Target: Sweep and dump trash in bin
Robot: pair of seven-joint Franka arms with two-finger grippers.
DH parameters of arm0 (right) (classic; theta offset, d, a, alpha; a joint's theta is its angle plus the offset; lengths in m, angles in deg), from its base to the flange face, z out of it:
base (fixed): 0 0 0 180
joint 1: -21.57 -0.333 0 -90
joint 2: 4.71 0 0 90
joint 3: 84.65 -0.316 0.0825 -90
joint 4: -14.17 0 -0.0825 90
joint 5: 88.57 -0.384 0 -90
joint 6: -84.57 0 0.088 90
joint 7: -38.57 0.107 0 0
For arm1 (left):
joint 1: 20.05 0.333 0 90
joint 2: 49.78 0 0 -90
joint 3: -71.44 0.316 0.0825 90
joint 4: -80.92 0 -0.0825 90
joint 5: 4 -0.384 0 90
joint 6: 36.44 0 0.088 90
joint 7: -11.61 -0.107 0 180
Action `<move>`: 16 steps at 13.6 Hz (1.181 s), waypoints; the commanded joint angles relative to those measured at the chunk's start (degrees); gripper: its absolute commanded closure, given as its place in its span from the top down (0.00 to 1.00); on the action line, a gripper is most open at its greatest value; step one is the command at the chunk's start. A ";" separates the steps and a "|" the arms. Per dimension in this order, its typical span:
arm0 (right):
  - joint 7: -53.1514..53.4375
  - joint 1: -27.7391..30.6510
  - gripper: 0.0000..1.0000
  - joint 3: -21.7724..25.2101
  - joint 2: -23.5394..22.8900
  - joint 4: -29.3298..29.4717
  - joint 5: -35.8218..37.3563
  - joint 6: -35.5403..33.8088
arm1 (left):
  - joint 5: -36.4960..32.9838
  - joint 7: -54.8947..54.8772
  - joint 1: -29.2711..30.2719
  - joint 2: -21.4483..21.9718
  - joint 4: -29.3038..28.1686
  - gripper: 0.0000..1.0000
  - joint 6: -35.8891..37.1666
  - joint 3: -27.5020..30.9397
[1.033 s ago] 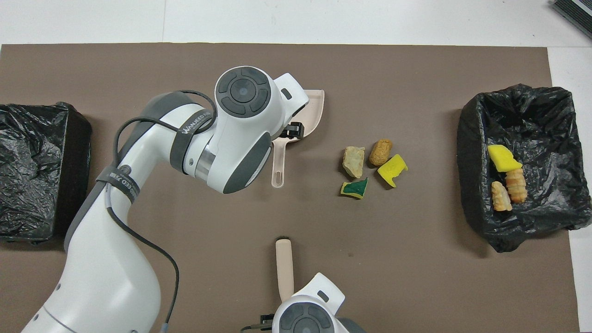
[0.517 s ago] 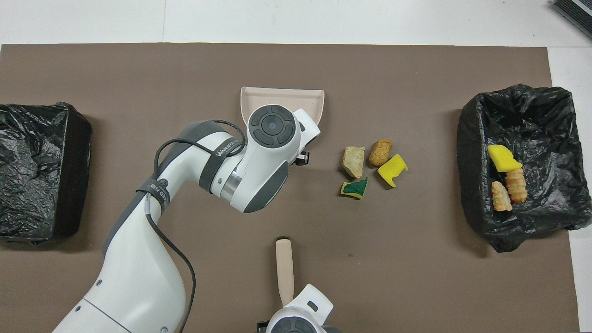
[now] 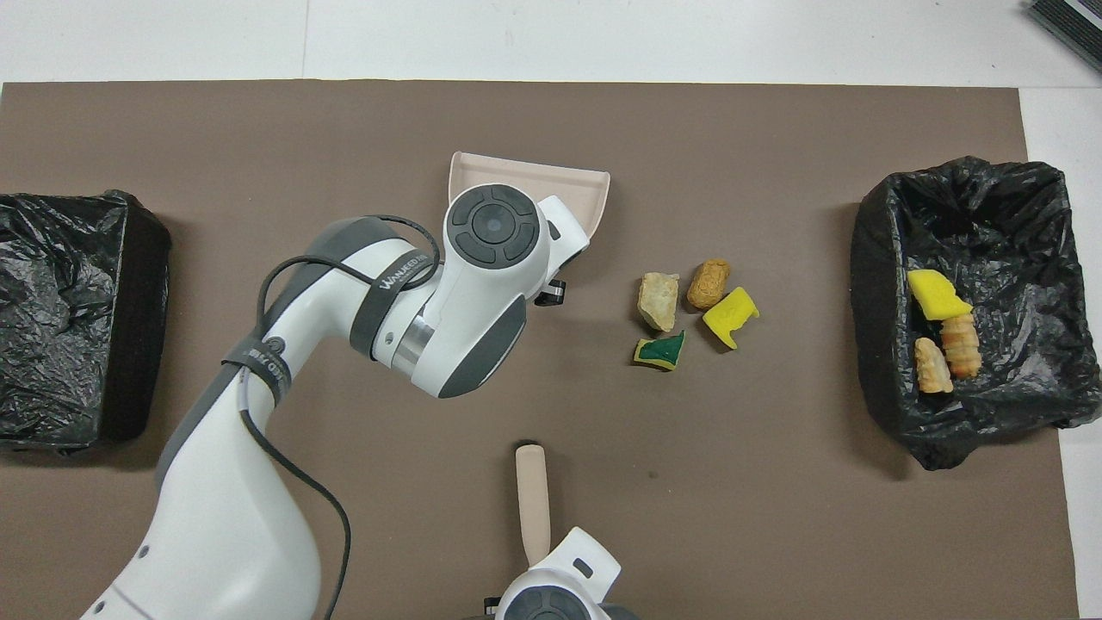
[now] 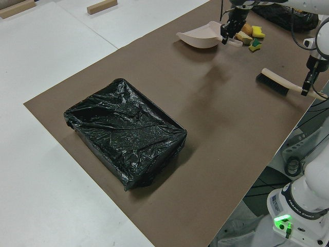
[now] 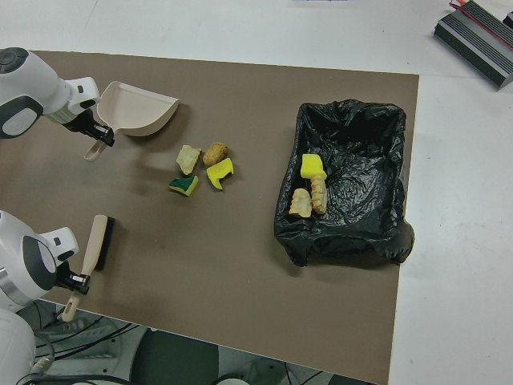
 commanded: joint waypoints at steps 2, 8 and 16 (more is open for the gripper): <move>0.52 1.04 0.00 0.53 1.68 0.84 0.80 -5.22 | -0.34 -21.79 3.42 3.17 -2.34 0.00 1.38 0.01; -7.89 13.50 0.00 0.53 11.17 1.29 5.54 -20.69 | -0.43 -34.52 3.61 3.00 -3.48 0.00 1.82 0.01; -23.18 35.30 0.00 0.27 6.19 9.01 18.17 -20.99 | -7.54 -55.96 2.47 10.72 -19.11 0.00 -1.95 0.10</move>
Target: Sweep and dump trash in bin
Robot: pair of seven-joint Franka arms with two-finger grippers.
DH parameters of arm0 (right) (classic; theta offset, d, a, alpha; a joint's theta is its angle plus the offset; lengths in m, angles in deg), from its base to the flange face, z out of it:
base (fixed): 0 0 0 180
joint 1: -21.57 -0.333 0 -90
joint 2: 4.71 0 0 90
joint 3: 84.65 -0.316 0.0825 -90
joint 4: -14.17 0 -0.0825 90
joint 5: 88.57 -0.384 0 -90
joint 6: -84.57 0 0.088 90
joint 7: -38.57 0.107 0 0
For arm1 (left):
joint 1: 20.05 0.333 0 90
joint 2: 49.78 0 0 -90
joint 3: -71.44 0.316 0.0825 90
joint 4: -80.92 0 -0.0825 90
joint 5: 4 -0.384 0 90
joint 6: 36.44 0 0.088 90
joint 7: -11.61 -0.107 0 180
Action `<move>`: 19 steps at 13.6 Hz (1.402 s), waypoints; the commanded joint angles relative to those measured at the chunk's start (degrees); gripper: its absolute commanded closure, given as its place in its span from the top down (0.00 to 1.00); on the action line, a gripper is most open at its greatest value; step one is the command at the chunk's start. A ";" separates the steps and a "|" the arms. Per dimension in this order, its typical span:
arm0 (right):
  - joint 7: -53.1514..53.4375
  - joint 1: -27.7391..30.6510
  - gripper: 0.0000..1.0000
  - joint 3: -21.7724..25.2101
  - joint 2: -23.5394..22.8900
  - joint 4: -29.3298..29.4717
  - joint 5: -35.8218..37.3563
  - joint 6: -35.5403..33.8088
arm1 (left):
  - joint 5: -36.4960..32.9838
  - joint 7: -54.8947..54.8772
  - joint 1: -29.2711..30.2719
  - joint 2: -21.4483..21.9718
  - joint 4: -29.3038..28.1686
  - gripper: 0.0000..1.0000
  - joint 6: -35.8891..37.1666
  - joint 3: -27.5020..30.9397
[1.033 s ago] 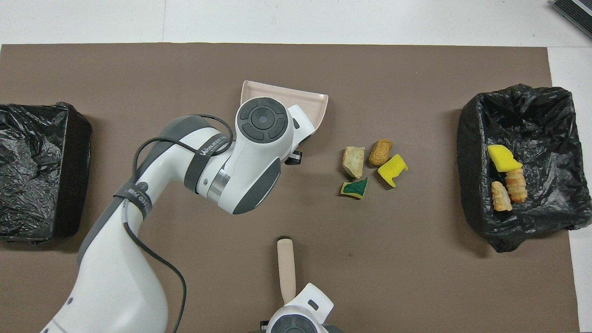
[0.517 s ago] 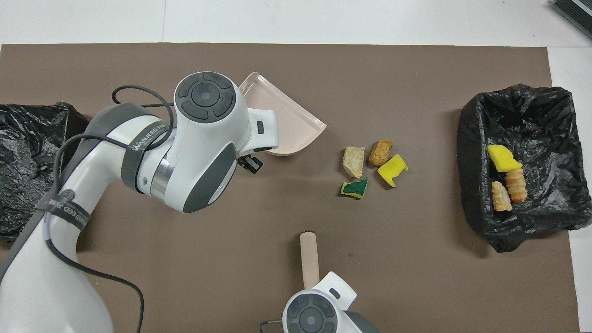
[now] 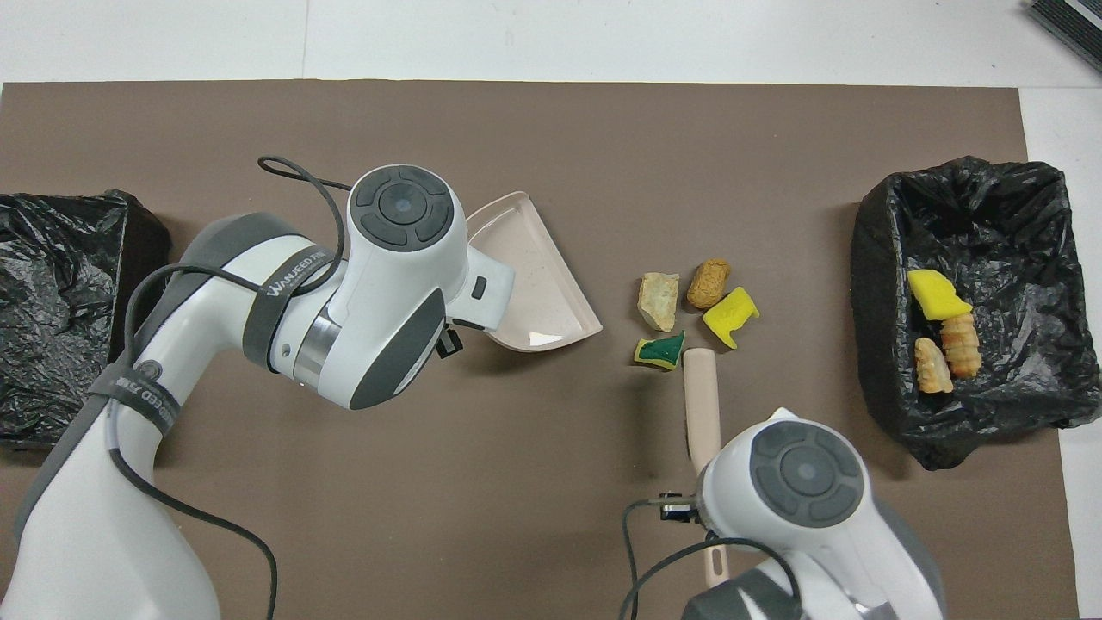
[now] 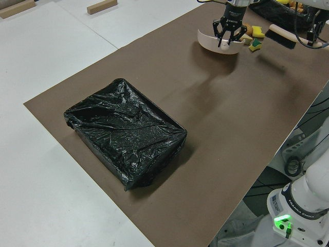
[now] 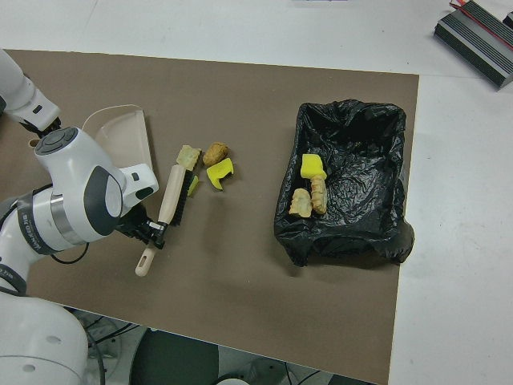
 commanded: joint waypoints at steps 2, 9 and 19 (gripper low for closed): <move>-7.55 7.53 0.00 -0.91 -8.63 7.54 8.58 2.10 | -2.33 -3.28 -2.26 5.68 -10.42 0.00 -4.91 0.25; -14.32 10.18 0.00 -0.73 -22.61 19.33 20.72 0.96 | -2.33 -3.10 -4.20 6.73 -14.20 0.00 -9.93 0.16; -14.69 3.51 0.00 -1.08 -26.23 18.90 2.05 0.33 | -2.33 -2.84 -4.46 8.75 -18.87 0.00 -14.33 0.16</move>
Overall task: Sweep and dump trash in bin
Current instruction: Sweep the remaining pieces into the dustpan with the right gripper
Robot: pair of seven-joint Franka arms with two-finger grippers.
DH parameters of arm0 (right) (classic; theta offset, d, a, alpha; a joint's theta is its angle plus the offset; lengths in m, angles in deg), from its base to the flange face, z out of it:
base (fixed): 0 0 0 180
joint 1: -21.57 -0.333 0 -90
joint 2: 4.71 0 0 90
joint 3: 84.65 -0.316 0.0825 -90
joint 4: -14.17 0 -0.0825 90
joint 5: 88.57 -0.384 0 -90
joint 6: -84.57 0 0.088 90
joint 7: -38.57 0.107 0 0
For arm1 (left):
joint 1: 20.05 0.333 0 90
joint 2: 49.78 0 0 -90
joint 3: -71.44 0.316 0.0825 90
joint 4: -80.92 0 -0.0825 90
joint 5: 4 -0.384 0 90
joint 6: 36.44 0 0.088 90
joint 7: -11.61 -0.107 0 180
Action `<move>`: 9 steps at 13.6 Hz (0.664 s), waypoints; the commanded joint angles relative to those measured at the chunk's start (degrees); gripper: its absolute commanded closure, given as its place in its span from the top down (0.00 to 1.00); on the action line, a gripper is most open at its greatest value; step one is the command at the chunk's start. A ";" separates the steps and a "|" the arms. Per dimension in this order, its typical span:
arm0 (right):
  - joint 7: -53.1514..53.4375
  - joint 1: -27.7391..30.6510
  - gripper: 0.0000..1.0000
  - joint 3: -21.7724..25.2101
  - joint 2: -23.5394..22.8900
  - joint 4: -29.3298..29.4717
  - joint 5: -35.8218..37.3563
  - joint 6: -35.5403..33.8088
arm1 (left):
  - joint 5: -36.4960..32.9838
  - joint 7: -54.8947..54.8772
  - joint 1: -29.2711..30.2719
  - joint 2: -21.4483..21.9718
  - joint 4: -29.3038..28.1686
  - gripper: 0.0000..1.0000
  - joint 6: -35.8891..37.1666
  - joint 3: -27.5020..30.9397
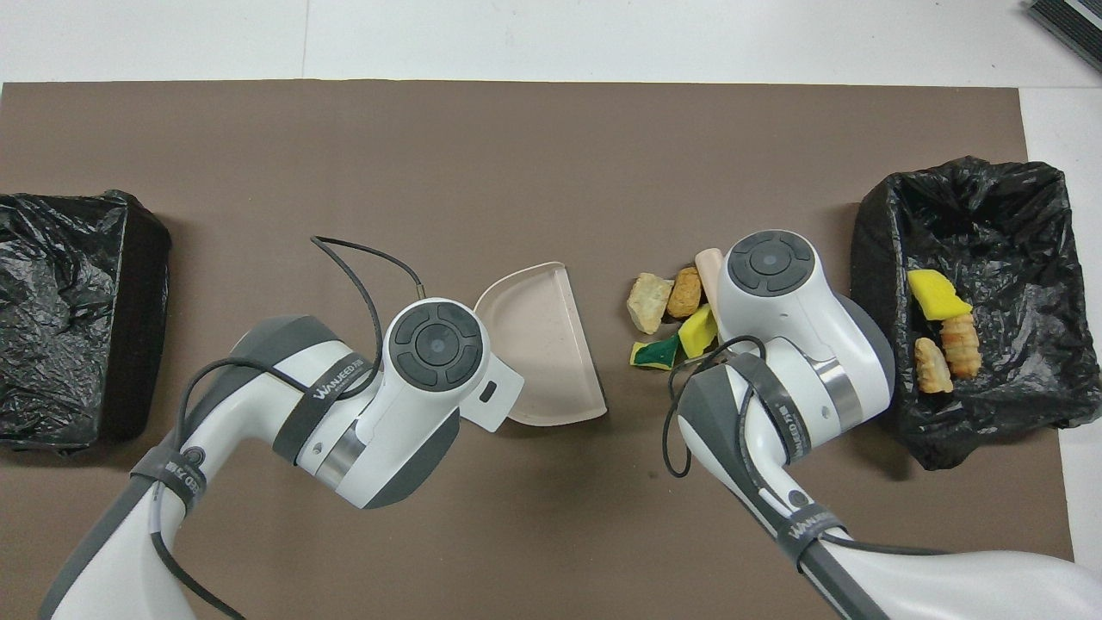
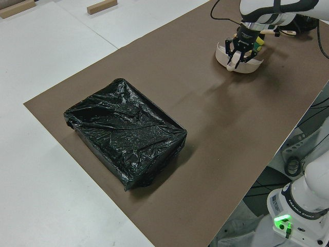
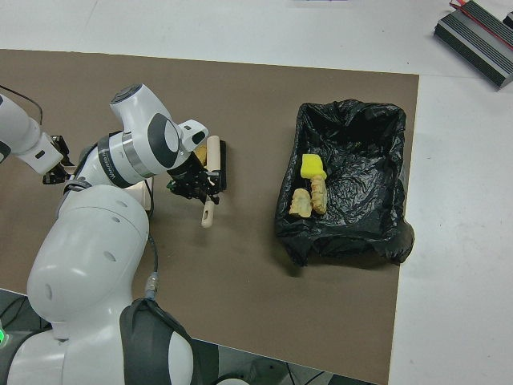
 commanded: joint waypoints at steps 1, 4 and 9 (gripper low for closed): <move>-0.72 -2.13 0.00 -0.26 -0.64 1.17 -9.68 -0.55 | -0.92 -0.50 -0.82 2.11 -2.97 0.00 -1.85 0.59; -0.01 -4.86 0.00 -0.26 -0.64 1.35 -19.87 2.69 | -0.92 -0.50 -0.90 2.46 -3.41 0.00 -1.94 0.59; 1.84 -6.89 0.00 -0.26 1.02 3.81 -28.52 1.41 | -0.92 -0.50 -0.91 2.46 -3.67 0.00 -2.55 0.59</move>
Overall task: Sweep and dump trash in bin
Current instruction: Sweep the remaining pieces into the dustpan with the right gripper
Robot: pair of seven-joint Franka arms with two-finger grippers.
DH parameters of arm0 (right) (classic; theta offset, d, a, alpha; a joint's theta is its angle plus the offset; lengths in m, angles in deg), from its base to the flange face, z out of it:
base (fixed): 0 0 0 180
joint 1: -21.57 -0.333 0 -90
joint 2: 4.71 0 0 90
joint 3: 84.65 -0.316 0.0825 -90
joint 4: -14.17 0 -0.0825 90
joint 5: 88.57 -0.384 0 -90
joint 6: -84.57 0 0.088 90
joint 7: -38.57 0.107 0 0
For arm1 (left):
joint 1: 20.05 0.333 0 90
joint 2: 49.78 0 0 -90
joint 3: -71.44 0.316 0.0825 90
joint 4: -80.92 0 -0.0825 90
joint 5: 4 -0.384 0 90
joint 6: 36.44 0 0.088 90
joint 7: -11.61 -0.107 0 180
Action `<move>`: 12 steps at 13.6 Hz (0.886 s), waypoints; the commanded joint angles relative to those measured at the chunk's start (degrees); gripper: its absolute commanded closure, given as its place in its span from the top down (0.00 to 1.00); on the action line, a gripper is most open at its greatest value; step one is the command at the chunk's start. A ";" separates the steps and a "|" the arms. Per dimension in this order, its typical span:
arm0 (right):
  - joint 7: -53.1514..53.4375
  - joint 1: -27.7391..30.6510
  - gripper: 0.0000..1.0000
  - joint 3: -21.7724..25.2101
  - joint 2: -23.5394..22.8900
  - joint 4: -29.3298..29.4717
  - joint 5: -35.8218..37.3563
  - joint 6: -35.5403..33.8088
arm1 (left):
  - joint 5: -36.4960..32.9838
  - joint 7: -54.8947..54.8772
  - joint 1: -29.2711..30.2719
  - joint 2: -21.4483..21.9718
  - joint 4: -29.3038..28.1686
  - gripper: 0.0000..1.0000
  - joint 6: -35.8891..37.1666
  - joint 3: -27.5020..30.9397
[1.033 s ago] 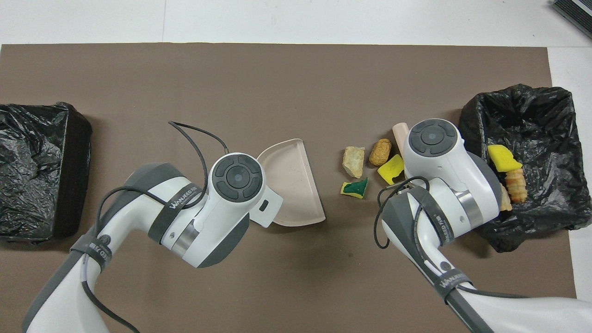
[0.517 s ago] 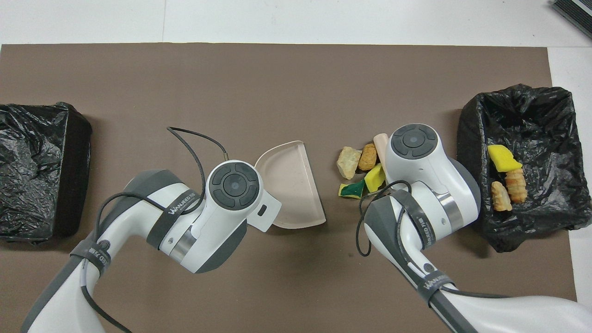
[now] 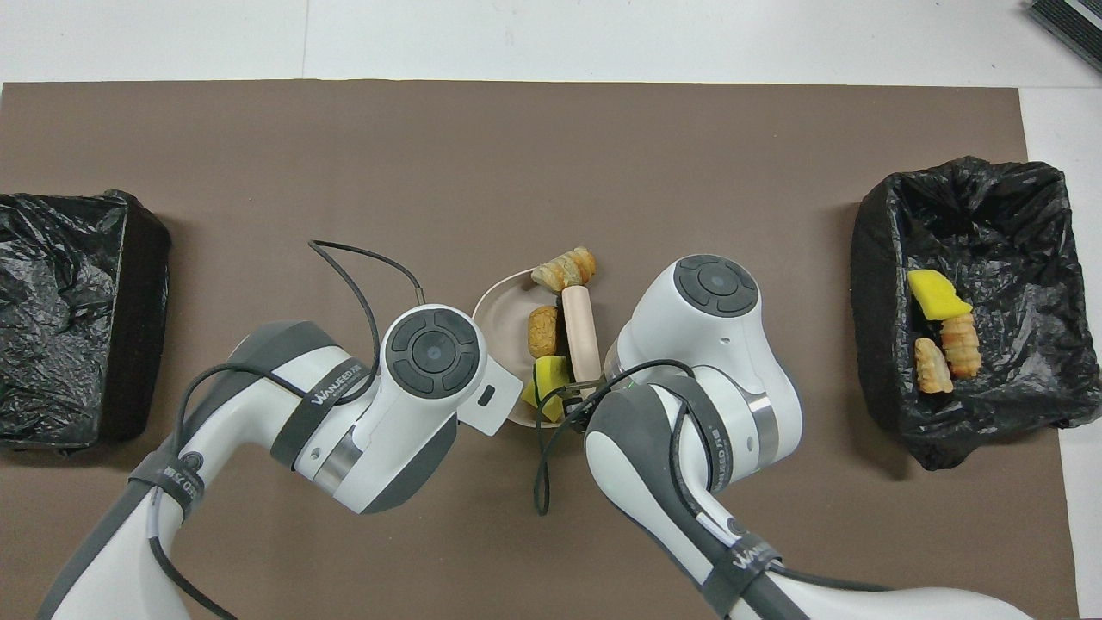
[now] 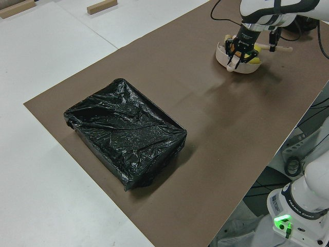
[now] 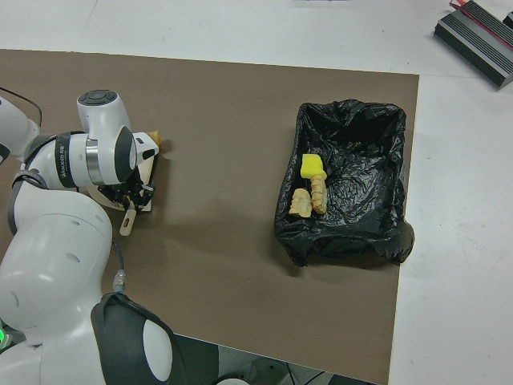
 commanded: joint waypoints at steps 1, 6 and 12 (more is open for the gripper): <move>0.36 1.42 0.00 -0.06 2.45 2.25 -2.42 -4.77 | -0.92 -0.50 -0.77 2.02 -2.80 0.00 -1.77 0.60; -3.23 5.03 0.00 0.56 7.13 4.28 6.22 -14.65 | -0.83 1.34 -0.41 2.02 -3.15 0.00 -3.44 0.51; -11.24 5.47 0.00 0.47 -0.51 7.87 20.78 -11.30 | -0.48 1.61 -0.15 1.94 -3.59 0.00 -4.67 0.51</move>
